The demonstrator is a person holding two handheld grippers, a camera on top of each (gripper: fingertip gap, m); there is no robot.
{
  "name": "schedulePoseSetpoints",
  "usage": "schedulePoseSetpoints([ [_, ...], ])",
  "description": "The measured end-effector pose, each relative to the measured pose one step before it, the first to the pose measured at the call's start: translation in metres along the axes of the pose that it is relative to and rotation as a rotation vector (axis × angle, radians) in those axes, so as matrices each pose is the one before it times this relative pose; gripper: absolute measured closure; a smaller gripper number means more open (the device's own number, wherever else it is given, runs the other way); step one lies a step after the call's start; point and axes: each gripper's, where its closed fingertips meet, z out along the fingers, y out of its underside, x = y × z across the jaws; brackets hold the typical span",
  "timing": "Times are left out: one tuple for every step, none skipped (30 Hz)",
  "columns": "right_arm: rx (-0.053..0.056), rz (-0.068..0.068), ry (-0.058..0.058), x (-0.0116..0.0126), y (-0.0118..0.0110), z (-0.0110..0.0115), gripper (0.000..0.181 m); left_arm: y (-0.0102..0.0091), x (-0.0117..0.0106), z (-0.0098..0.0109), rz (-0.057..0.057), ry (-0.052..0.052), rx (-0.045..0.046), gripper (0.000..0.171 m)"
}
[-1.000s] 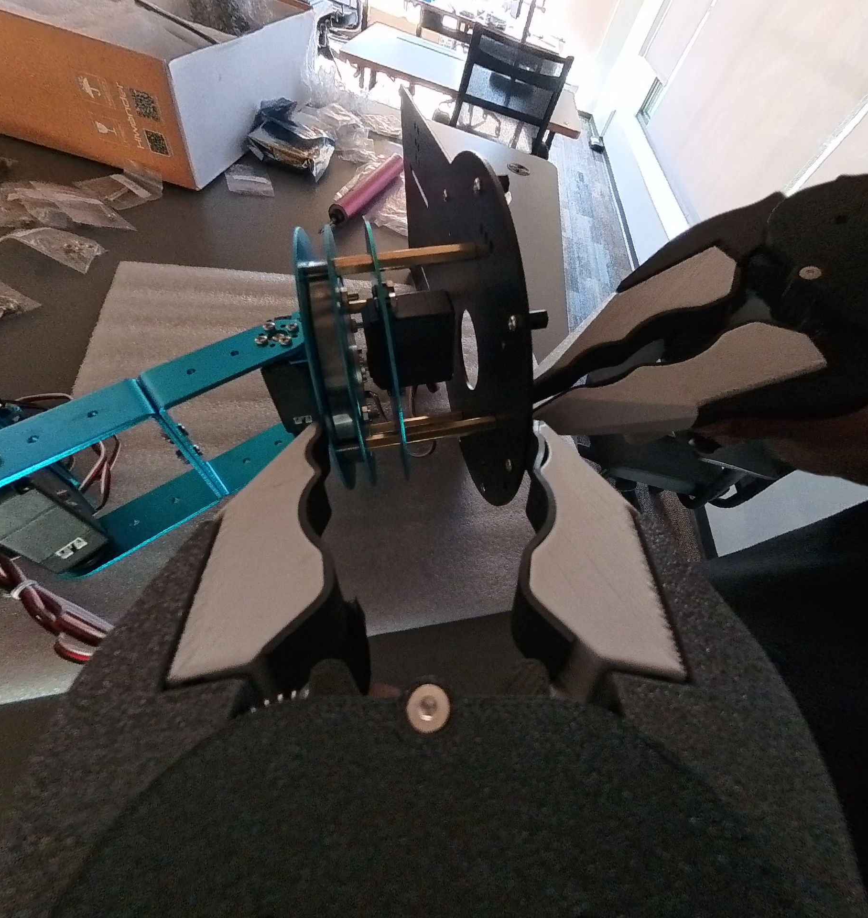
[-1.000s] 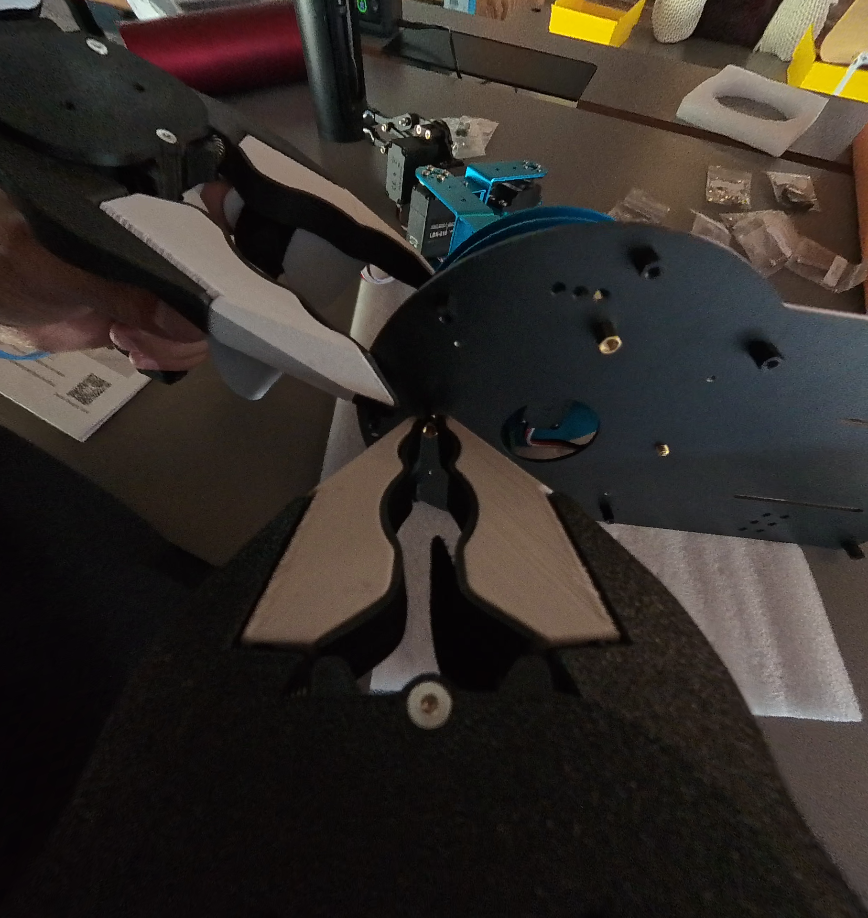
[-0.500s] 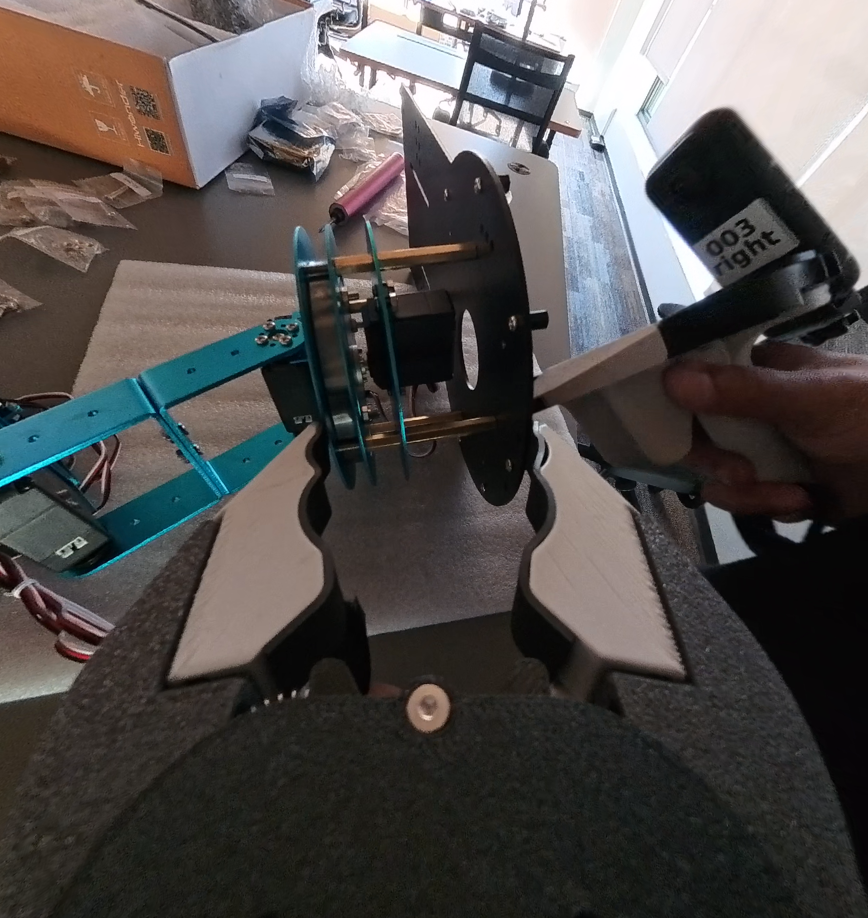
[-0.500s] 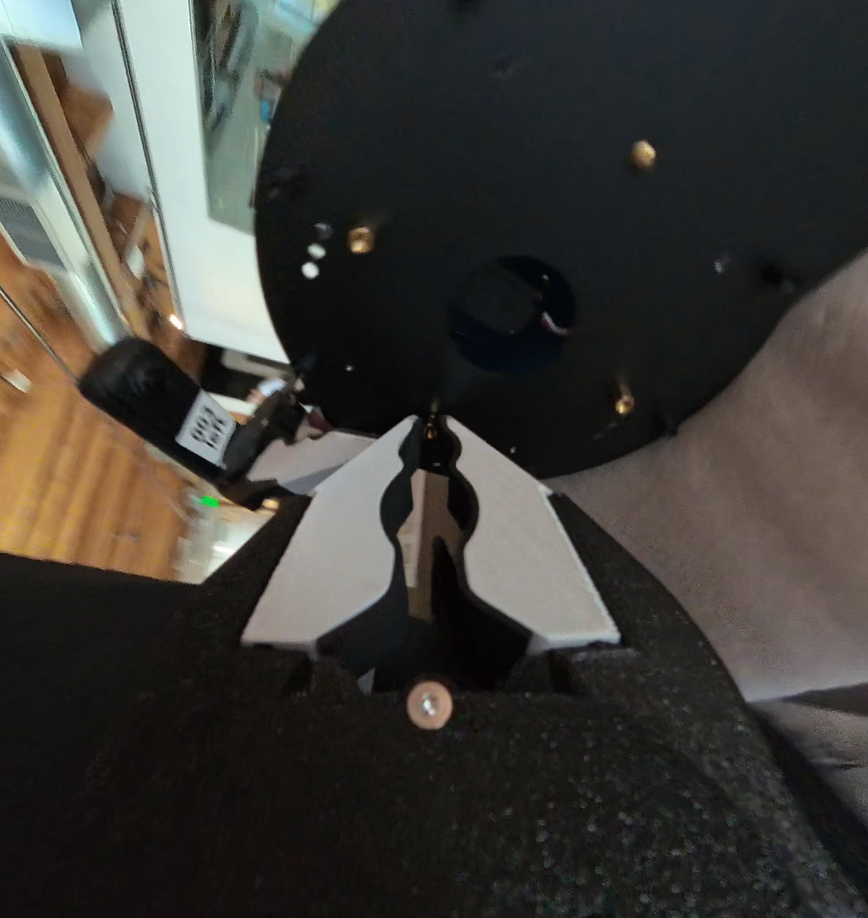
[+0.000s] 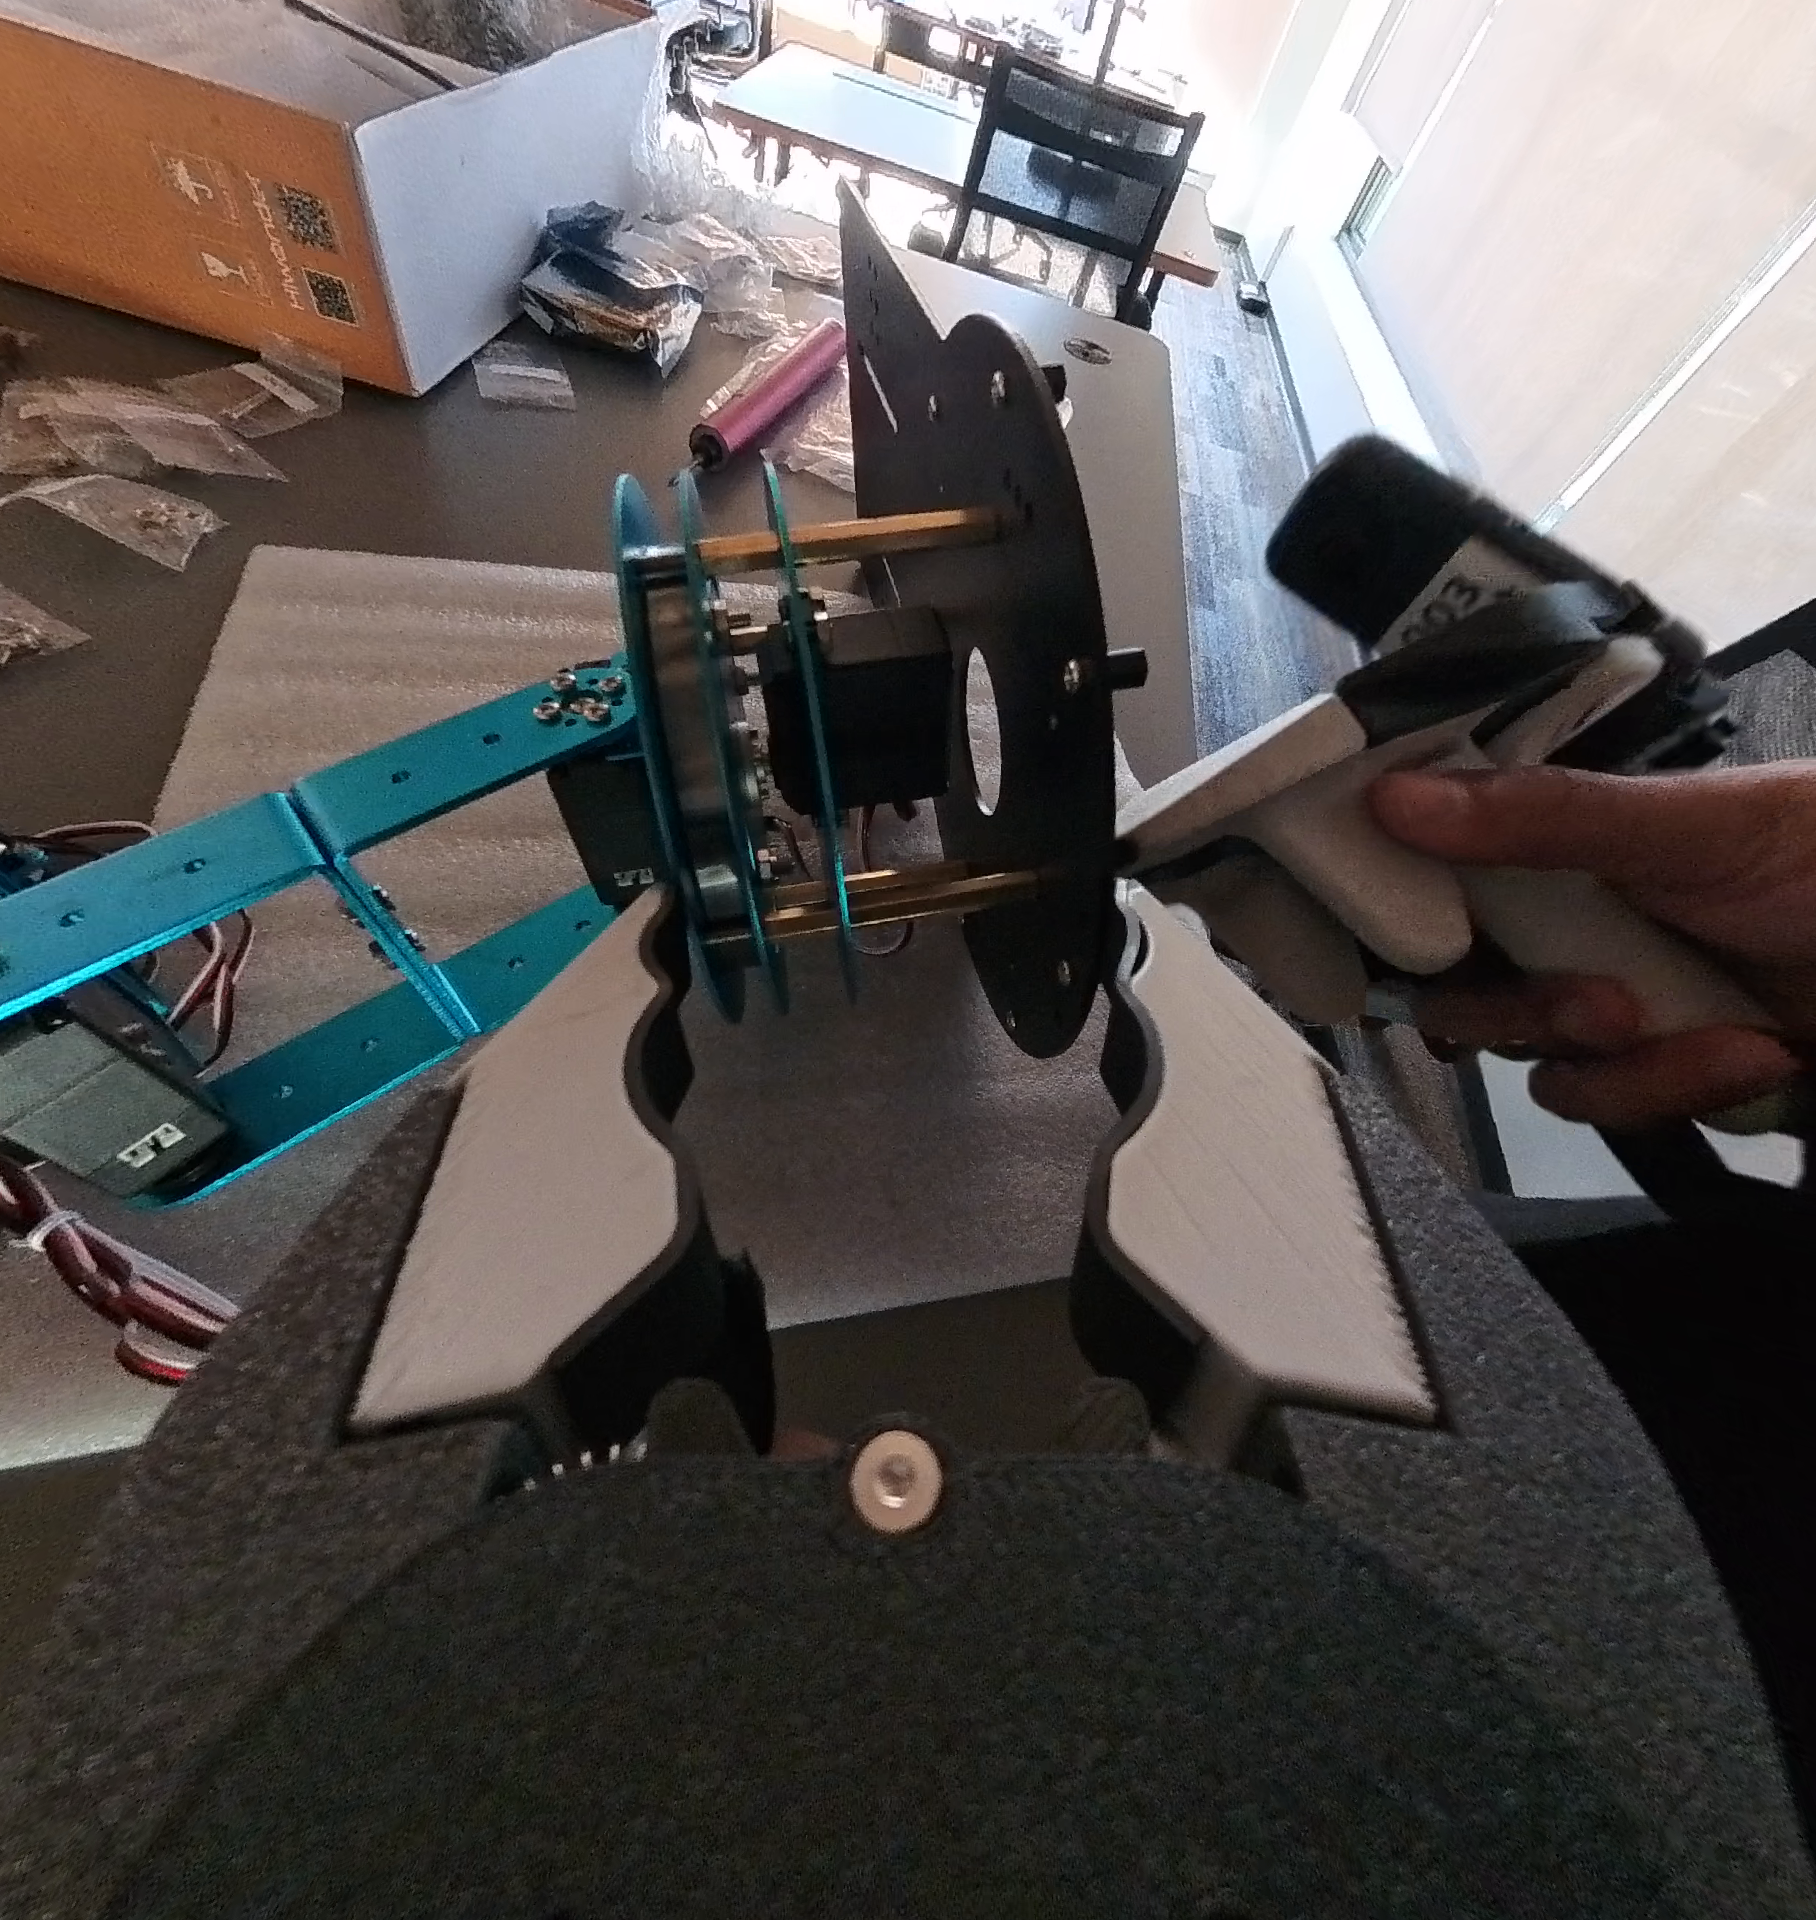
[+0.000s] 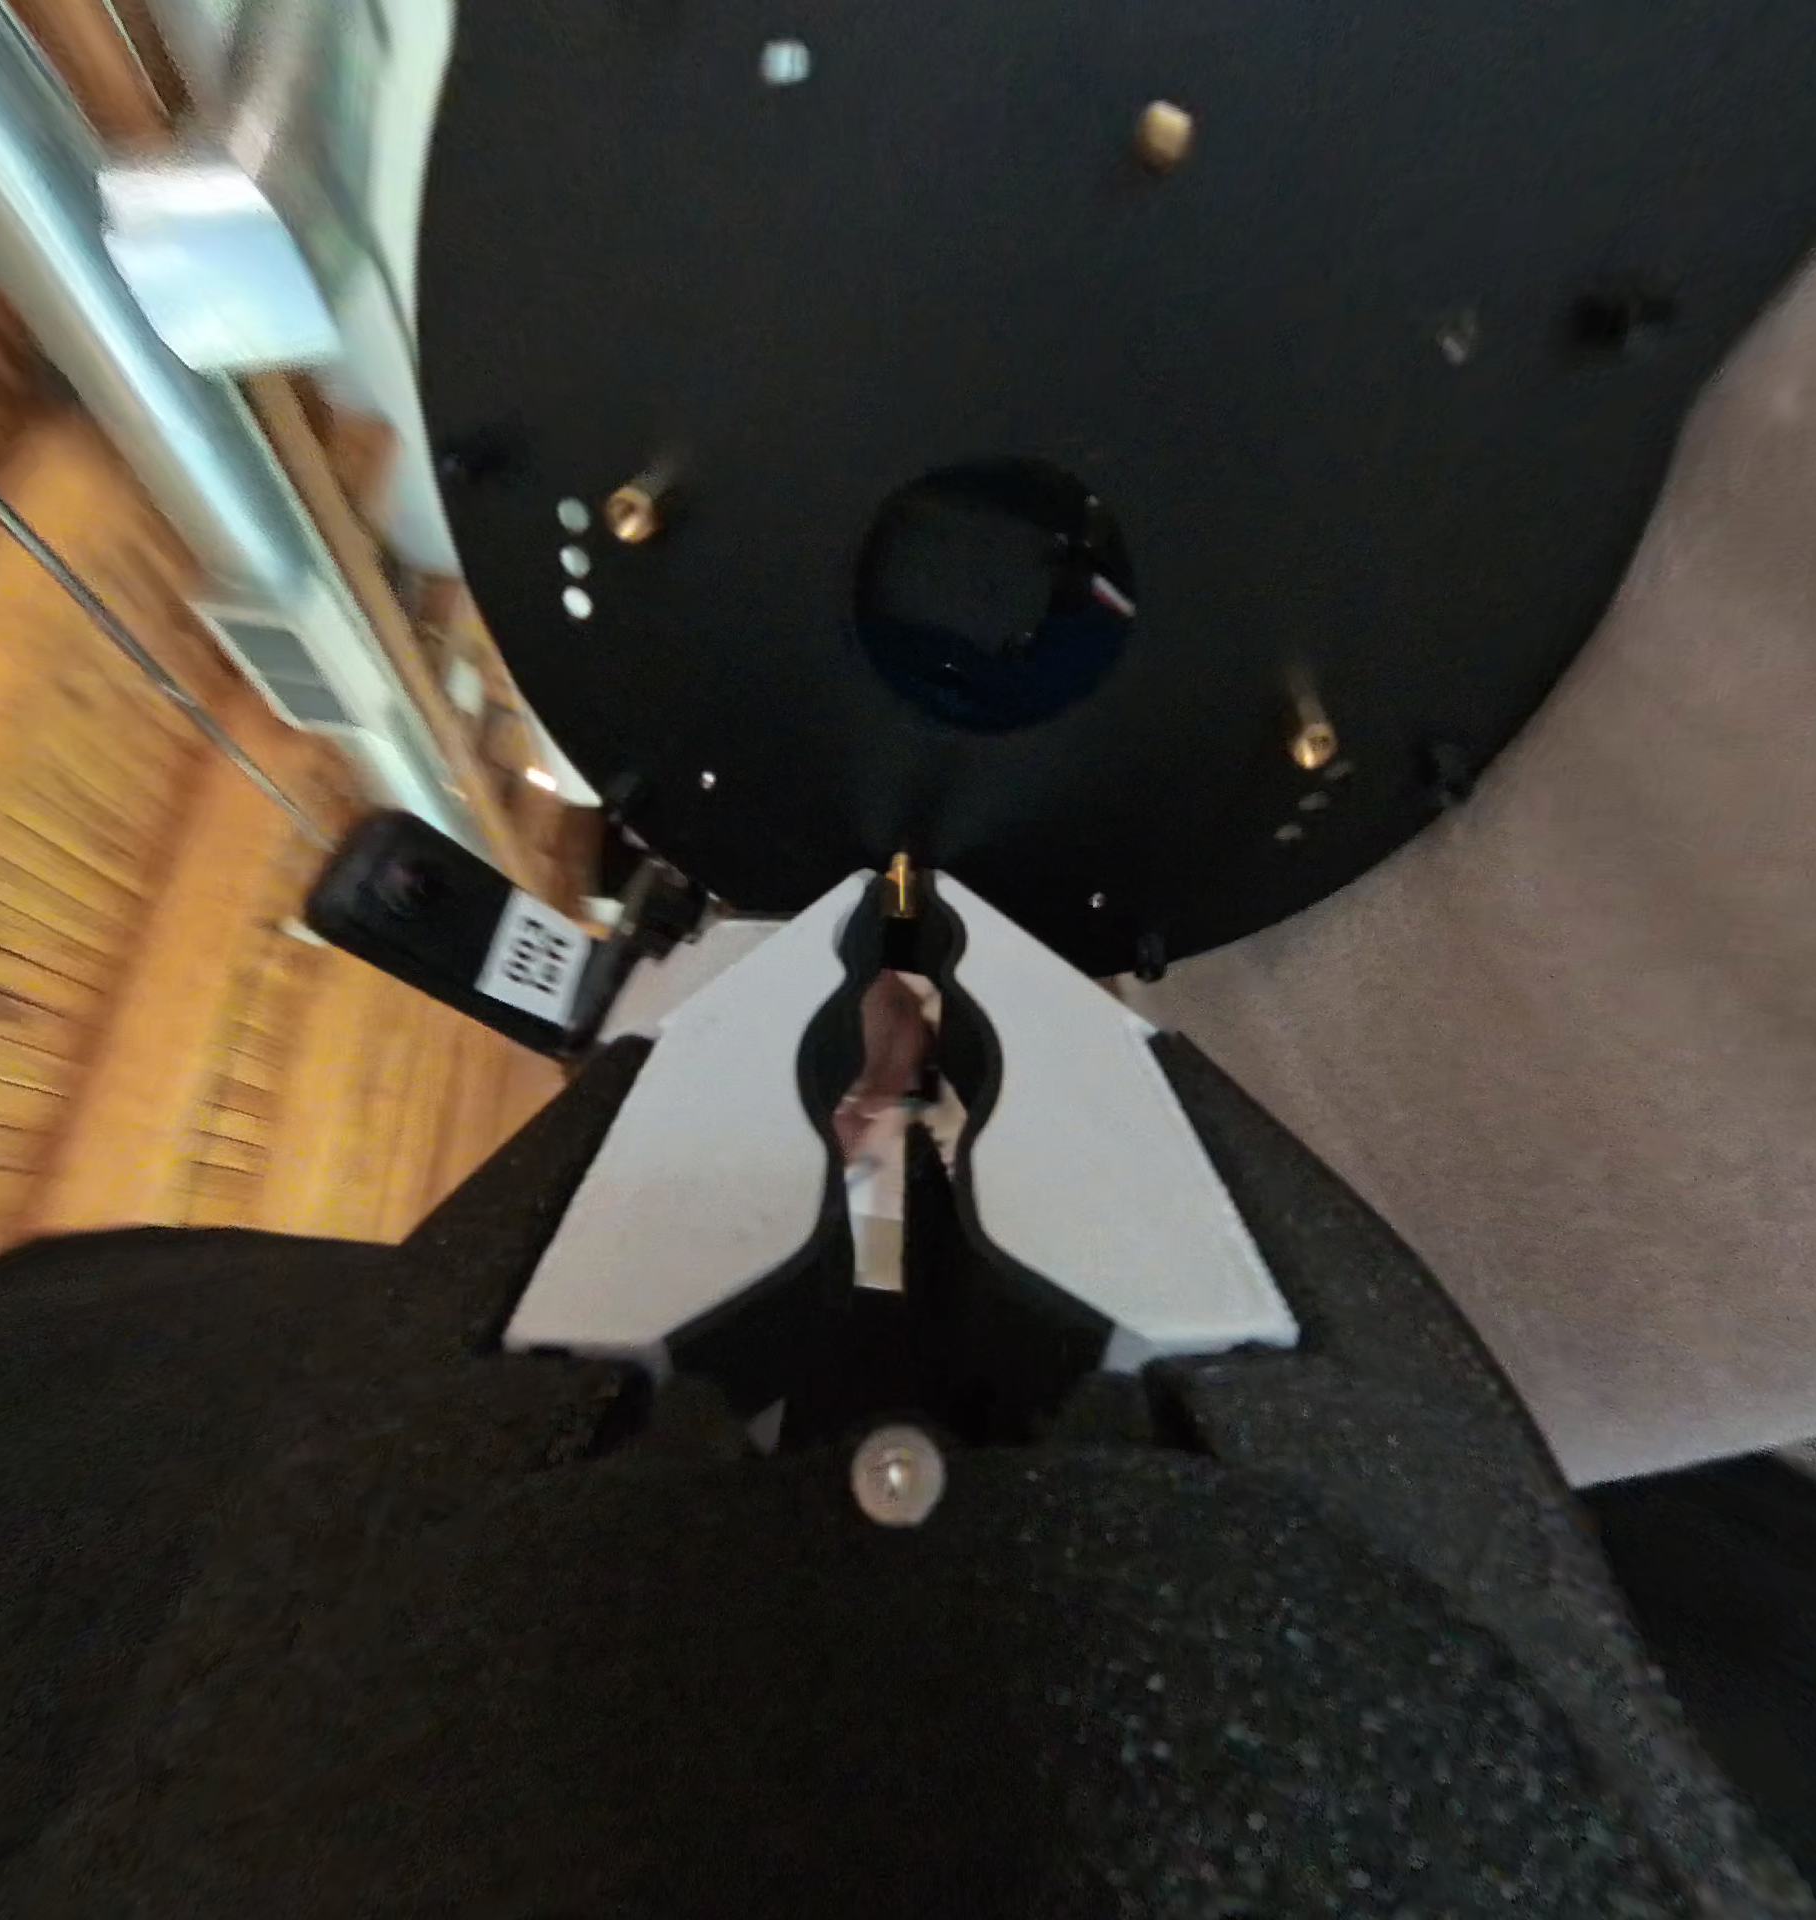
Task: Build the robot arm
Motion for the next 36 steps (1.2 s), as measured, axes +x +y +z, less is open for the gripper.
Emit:
schedulePoseSetpoints([
  [-0.0193, -0.1120, 0.0541, 0.00044, -0.00032, -0.00011, 0.176, -0.00011, 0.00003, 0.00007, 0.0006, -0.0001, -0.00014, 0.092],
  [-0.0238, -0.1299, 0.0566, 0.00037, -0.00042, -0.00017, 0.176, -0.00011, -0.00002, -0.00005, 0.0016, 0.0005, -0.00082, 0.092],
  [-0.0197, -0.1324, 0.0543, 0.00015, -0.00042, -0.00042, 0.176, -0.00002, -0.00014, -0.00003, 0.0022, 0.0008, 0.00010, 0.092],
  [-0.0063, -0.1363, 0.0461, 0.00006, -0.00026, -0.00091, 0.176, -0.00015, -0.00008, -0.00006, 0.0005, 0.0009, 0.00128, 0.092],
  [0.0150, -0.1389, 0.0299, -0.00024, -0.00147, -0.00214, 0.176, 0.00004, -0.00015, 0.00014, 0.0001, 0.0008, 0.00059, 0.092],
  [0.0472, -0.1090, 0.0279, 0.00120, -0.00532, -0.00345, 0.176, 0.00013, -0.00004, -0.00005, 0.0013, 0.0003, 0.00001, 0.092],
  [0.0422, -0.0585, 0.0400, 0.00665, -0.00577, -0.00346, 0.176, 0.00000, 0.00005, 0.00006, 0.0009, 0.0001, 0.00100, 0.092],
  [-0.0024, -0.0335, 0.0346, 0.01031, -0.00245, -0.00269, 0.176, 0.00005, -0.00001, -0.00004, -0.0010, 0.0000, 0.00053, 0.092],
  [-0.0451, -0.0416, 0.0366, 0.01280, 0.00254, -0.00059, 0.176, 0.00001, 0.00008, -0.00003, -0.0003, -0.0005, 0.00029, 0.092],
  [-0.0652, -0.0718, 0.0461, 0.01585, 0.00728, 0.00145, 0.176, 0.00011, 0.00011, -0.00007, -0.0004, -0.0003, 0.00051, 0.092],
  [-0.0803, -0.0815, 0.0652, 0.01894, 0.01165, 0.00141, 0.176, 0.00002, -0.00001, 0.00007, -0.0002, -0.0001, 0.00051, 0.092],
  [-0.0912, -0.0897, 0.0529, 0.01582, 0.01491, 0.00302, 0.176, -0.00010, 0.00002, -0.00003, 0.0000, 0.0000, 0.00005, 0.092],
  [-0.0946, -0.0754, 0.0267, 0.01018, 0.01556, 0.00384, 0.176, 0.00000, -0.00005, 0.00004, 0.0003, 0.0000, -0.00129, 0.092],
  [-0.0870, -0.0499, 0.0149, 0.00671, 0.01421, 0.00357, 0.175, 0.00014, -0.00001, -0.00001, 0.0009, 0.0000, -0.00318, 0.092],
  [-0.0329, -0.0330, -0.0156, -0.00012, 0.00577, 0.00182, 0.175, 0.00005, 0.00005, -0.00010, 0.0018, -0.0001, -0.00378, 0.092],
  [0.0139, -0.0167, -0.0099, -0.00030, -0.00152, -0.00243, 0.176, 0.00016, 0.00005, 0.00004, 0.0015, 0.0000, -0.00228, 0.092],
  [-0.0167, 0.0027, -0.0165, 0.00001, 0.00214, -0.00123, 0.175, -0.00004, -0.00004, 0.00000, 0.0009, 0.0002, -0.00070, 0.092],
  [-0.0224, 0.0096, -0.0227, -0.00024, 0.00286, -0.00014, 0.174, 0.00003, -0.00015, 0.00008, 0.0007, 0.0003, -0.00089, 0.092],
  [-0.0045, 0.0052, -0.0172, -0.00018, -0.00052, -0.00152, 0.172, -0.00001, 0.00005, -0.00006, 0.0008, 0.0000, -0.00143, 0.092],
  [-0.0134, -0.0015, -0.0126, -0.00027, 0.00006, -0.00154, 0.168, 0.00007, 0.00001, 0.00006, 0.0002, -0.0003, -0.00078, 0.092],
  [-0.0257, -0.0048, -0.0024, 0.00092, 0.00114, -0.00101, 0.168, -0.00005, 0.00001, 0.00003, -0.0010, -0.0004, 0.00039, 0.092],
  [-0.0215, -0.0085, 0.0007, 0.00082, 0.00024, -0.00113, 0.168, 0.00001, 0.00005, 0.00002, -0.0016, -0.0005, 0.00091, 0.092],
  [-0.0195, -0.0080, -0.0113, -0.00136, 0.00011, -0.00065, 0.168, -0.00001, 0.00012, -0.00002, -0.0010, -0.0006, 0.00047, 0.092],
  [-0.0271, 0.0000, -0.0162, -0.00179, 0.00084, -0.00017, 0.168, 0.00001, 0.00007, 0.00003, -0.0007, -0.0005, -0.00002, 0.092],
  [-0.0166, 0.0023, -0.0005, 0.00043, -0.00049, -0.00039, 0.167, -0.00001, -0.00002, 0.00000, -0.0008, -0.0006, 0.00007, 0.092],
  [0.0045, 0.0071, 0.0006, 0.00035, -0.00253, -0.00096, 0.168, -0.00003, 0.00002, -0.00005, -0.0010, -0.0006, 0.00055, 0.092],
  [-0.0015, 0.0209, -0.0153, -0.00121, -0.00151, -0.00025, 0.169, -0.00012, 0.00002, 0.00006, -0.0010, -0.0003, 0.00086, 0.092],
  [-0.0225, 0.0299, -0.0109, 0.00045, 0.00180, 0.00080, 0.169, 0.00008, 0.00001, -0.00002, -0.0002, 0.0000, 0.00040, 0.092],
  [-0.0214, 0.0150, -0.0138, -0.00056, 0.00269, 0.00127, 0.169, -0.00007, 0.00005, 0.00005, 0.0003, -0.0001, -0.00041, 0.092],
  [-0.0072, -0.0022, -0.0064, -0.00071, 0.00170, 0.00150, 0.168, 0.00006, -0.00005, -0.00003, 0.0002, -0.0003, -0.00042, 0.092],
  [0.0064, -0.0094, 0.0102, 0.00058, 0.00018, 0.00146, 0.169, -0.00007, -0.00008, 0.00000, -0.0004, 0.0000, 0.00043, 0.092],
  [0.0088, -0.0059, 0.0131, 0.00066, 0.00008, 0.00160, 0.170, 0.00002, -0.00003, -0.00003, -0.0003, 0.0002, 0.00076, 0.092],
  [0.0092, 0.0049, 0.0075, 0.00034, -0.00008, 0.00073, 0.170, -0.00008, 0.00004, 0.00004, -0.0001, 0.0002, 0.00059, 0.092],
  [0.0112, 0.0141, 0.0021, 0.00022, -0.00031, -0.00032, 0.171, -0.00002, 0.00003, 0.00001, -0.0002, 0.0001, 0.00012, 0.092],
  [0.0188, 0.0099, 0.0098, 0.00125, -0.00077, -0.00081, 0.175, 0.00004, -0.00003, 0.00004, -0.0001, -0.0001, -0.00061, 0.092],
  [0.0280, 0.0010, 0.0140, 0.00099, -0.00129, -0.00077, 0.176, -0.00005, -0.00001, 0.00001, -0.0001, -0.0001, -0.00058, 0.092],
])
